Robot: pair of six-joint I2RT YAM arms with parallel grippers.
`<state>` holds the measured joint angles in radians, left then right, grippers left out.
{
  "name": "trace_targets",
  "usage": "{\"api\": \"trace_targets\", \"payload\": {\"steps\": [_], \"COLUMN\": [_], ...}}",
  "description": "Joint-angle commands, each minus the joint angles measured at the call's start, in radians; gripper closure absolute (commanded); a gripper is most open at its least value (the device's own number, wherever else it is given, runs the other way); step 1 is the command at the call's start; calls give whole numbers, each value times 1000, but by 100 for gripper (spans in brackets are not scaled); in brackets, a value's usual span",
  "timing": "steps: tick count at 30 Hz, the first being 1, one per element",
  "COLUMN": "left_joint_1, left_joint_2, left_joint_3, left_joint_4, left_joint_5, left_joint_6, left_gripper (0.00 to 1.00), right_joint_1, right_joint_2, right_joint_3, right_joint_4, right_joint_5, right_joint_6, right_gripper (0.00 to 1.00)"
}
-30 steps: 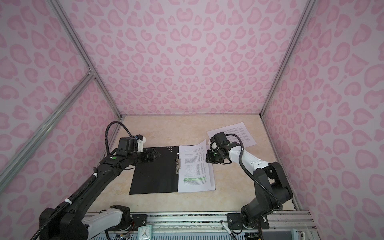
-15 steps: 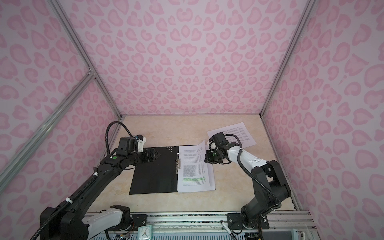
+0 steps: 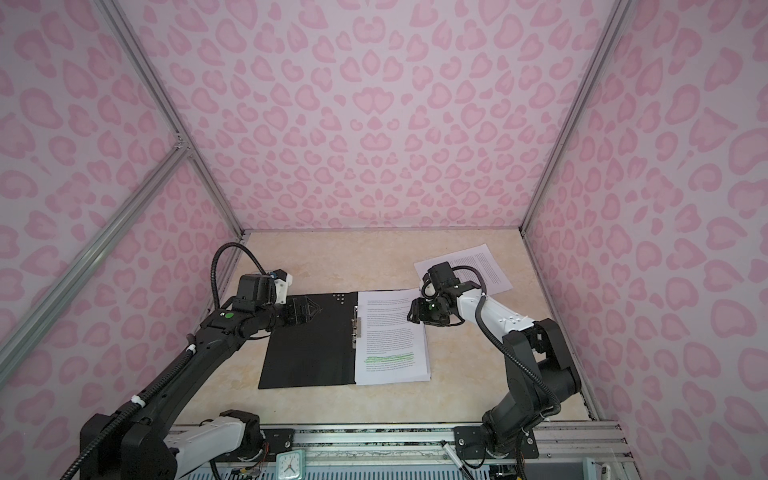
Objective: Put the files into the folder
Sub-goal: 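Release the sheet and move the right gripper to the loose sheets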
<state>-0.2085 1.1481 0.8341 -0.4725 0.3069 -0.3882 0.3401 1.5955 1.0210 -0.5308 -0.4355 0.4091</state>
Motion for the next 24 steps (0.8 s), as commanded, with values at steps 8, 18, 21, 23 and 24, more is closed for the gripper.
{"api": "trace_targets", "payload": {"steps": [8,18,21,23,24], "left_joint_1": [1,4,4,4,5], "left_joint_2": [-11,-7,-5,-4,-3], "left_joint_3": [-1,48,46,46,48], "left_joint_4": [32,4,5,6,6], "left_joint_5": [5,0,24,33,37], "left_joint_6": [8,-26,-19,-15,-14], "left_gripper": [11,3,3,3,3], "right_joint_1": [-188,-298,-330,-328,-317], "right_joint_2": [46,280,362,393,398], "right_joint_3": [27,240,320,359,366], "right_joint_4": [86,144,114,94,91], "right_joint_5": [51,83,66,66,73], "right_joint_6": [84,142,132,122,114], "right_gripper": [23,24,24,24,24]}}
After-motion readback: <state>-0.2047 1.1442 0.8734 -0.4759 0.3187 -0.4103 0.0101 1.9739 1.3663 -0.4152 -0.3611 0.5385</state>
